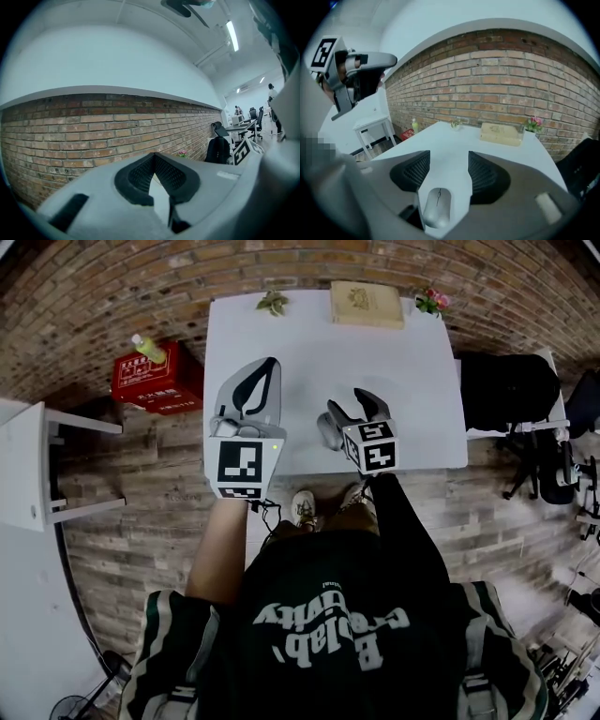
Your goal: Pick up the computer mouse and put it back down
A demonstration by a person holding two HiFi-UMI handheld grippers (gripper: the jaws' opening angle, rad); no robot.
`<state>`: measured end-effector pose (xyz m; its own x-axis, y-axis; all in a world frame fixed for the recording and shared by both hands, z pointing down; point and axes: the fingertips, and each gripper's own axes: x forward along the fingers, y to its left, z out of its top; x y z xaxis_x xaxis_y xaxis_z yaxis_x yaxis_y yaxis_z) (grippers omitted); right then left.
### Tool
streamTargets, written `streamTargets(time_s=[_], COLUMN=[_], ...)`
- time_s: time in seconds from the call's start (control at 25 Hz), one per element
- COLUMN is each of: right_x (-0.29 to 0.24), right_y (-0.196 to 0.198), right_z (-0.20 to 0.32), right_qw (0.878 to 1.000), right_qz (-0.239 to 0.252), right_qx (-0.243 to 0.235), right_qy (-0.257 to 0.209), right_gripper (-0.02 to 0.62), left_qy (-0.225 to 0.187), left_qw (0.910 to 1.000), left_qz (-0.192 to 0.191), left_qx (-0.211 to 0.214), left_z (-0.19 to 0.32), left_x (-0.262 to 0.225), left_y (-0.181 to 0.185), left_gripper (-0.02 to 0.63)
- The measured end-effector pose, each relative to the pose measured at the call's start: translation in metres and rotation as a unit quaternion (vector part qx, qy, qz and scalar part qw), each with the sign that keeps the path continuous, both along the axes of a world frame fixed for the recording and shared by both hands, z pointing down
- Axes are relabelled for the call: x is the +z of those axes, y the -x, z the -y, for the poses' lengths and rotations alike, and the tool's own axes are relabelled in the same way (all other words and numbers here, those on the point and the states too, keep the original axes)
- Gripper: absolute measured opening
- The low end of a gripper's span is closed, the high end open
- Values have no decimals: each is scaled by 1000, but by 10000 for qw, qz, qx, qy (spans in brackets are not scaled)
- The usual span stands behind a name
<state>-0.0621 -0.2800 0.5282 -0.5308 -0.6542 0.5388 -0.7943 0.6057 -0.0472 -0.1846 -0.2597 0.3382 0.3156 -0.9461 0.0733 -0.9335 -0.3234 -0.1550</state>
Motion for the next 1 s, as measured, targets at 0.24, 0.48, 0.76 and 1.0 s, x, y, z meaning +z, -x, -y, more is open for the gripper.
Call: streamTargets(time_s=[0.24, 0.48, 0.76, 1.0], right_x=[-82, -154, -207, -224], right_y=[1, -1, -6, -9], right_z=[8, 11, 6, 3], right_qw=[9957, 9853, 9723, 9670], right_qz=[344, 674, 820, 839], right_qx=[-7, -25, -41, -73], right_qy=[-864, -1570, -2189, -2404], right_gripper=[270, 270, 272, 276], left_qy=[-4, -36, -207, -257], left_qw=[10000, 10000, 9996, 9995], left_qz=[-7, -15, -96, -32], left_qx=[-6, 3, 156, 181], left_z=[-2, -1, -2, -2], left_x=[-13, -24, -44, -51], left_y=[-4, -5, -12, -15], left_gripper=[5, 5, 5, 5])
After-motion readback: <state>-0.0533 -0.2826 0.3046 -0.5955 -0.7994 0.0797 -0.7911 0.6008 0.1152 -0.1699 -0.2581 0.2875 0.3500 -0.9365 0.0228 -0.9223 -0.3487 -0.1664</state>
